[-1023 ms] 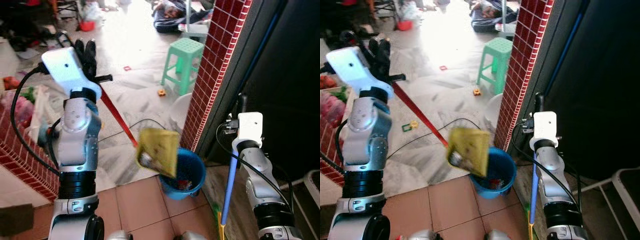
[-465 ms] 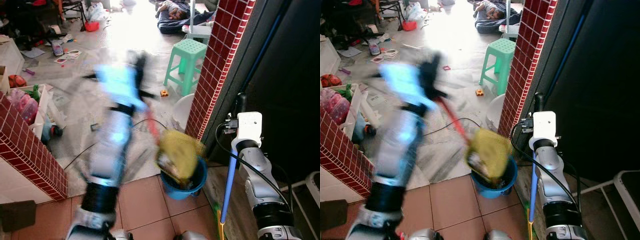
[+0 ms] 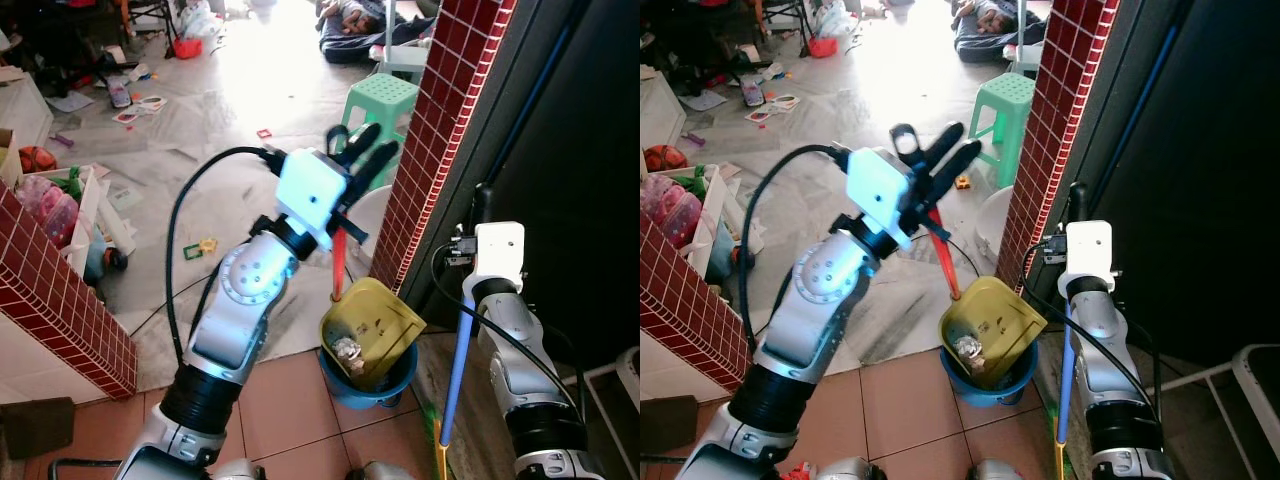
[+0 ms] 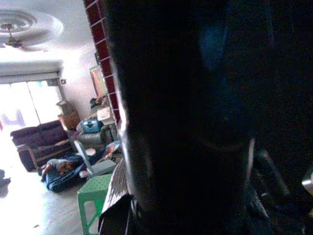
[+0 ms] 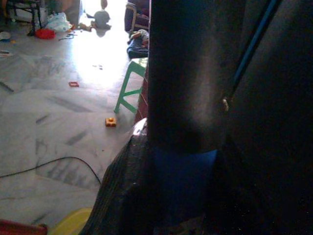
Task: Sweep floor
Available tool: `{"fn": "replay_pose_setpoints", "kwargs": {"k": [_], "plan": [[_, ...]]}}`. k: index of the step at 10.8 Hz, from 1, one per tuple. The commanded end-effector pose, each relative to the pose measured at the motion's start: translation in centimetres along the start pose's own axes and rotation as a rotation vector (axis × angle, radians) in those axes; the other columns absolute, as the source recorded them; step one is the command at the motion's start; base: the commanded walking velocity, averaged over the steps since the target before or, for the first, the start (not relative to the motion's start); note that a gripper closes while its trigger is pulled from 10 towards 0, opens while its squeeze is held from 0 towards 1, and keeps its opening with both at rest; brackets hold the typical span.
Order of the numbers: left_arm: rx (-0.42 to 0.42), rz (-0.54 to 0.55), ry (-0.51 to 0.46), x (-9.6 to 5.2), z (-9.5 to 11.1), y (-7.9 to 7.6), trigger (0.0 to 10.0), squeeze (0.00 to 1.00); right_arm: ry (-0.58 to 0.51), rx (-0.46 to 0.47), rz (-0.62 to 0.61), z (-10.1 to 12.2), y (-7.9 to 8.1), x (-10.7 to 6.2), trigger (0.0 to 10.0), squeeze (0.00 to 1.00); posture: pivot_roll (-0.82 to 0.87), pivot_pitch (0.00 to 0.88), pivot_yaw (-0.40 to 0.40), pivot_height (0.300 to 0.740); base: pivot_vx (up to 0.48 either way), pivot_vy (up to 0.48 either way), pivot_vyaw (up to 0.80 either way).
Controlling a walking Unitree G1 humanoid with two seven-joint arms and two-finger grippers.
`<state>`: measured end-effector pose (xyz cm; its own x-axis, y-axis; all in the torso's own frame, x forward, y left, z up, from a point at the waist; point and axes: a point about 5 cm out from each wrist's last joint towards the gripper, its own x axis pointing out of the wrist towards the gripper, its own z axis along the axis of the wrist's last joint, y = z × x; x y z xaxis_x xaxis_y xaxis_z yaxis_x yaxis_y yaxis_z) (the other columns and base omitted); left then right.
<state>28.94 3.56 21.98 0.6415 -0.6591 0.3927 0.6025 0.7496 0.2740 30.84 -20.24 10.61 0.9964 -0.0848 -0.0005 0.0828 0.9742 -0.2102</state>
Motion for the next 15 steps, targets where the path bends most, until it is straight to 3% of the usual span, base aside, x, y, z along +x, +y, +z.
{"fn": "replay_pose_setpoints", "kwargs": {"k": [1, 3, 6, 11, 14, 15], "plan": [[0.118, -0.039, -0.072, 0.3, 1.4, -0.1, 10.0, 0.00, -0.043, -0.017, -0.001, 0.9, -0.1, 0.4, 10.0, 0.00, -0.06, 0.000, -0.010, 0.740, 0.000, 0.000, 0.00], [0.293, -0.043, -0.165, 0.6, 3.0, -0.2, 10.0, 0.00, -0.043, -0.020, -0.001, 0.9, -0.2, 0.4, 10.0, 0.00, -0.05, 0.000, -0.015, 0.740, 0.000, 0.000, 0.00], [0.317, -0.005, -0.198, 0.8, 3.5, -0.1, 10.0, 0.00, -0.041, -0.022, 0.000, 0.9, -0.1, 0.4, 10.0, 0.00, -0.05, 0.000, -0.015, 0.740, 0.000, 0.000, 0.00], [0.244, -0.050, -0.208, 0.9, 3.4, -1.6, 10.0, 0.00, -0.037, -0.023, 0.002, 0.8, 0.0, 0.4, 10.0, 0.00, -0.05, 0.000, -0.015, 0.740, 0.000, 0.000, 0.00], [0.175, -0.064, -0.156, 1.2, 2.8, -1.5, 10.0, 0.00, -0.035, -0.024, 0.003, 0.7, 0.0, 0.5, 10.0, 0.00, -0.05, 0.000, -0.015, 0.740, 0.000, 0.000, 0.00], [0.004, -0.052, -0.119, 1.4, 2.4, -2.0, 10.0, 0.00, -0.035, -0.025, 0.003, 0.7, 0.0, 0.6, 10.0, 0.00, -0.05, 0.000, -0.015, 0.740, 0.000, 0.000, 0.00]]}}
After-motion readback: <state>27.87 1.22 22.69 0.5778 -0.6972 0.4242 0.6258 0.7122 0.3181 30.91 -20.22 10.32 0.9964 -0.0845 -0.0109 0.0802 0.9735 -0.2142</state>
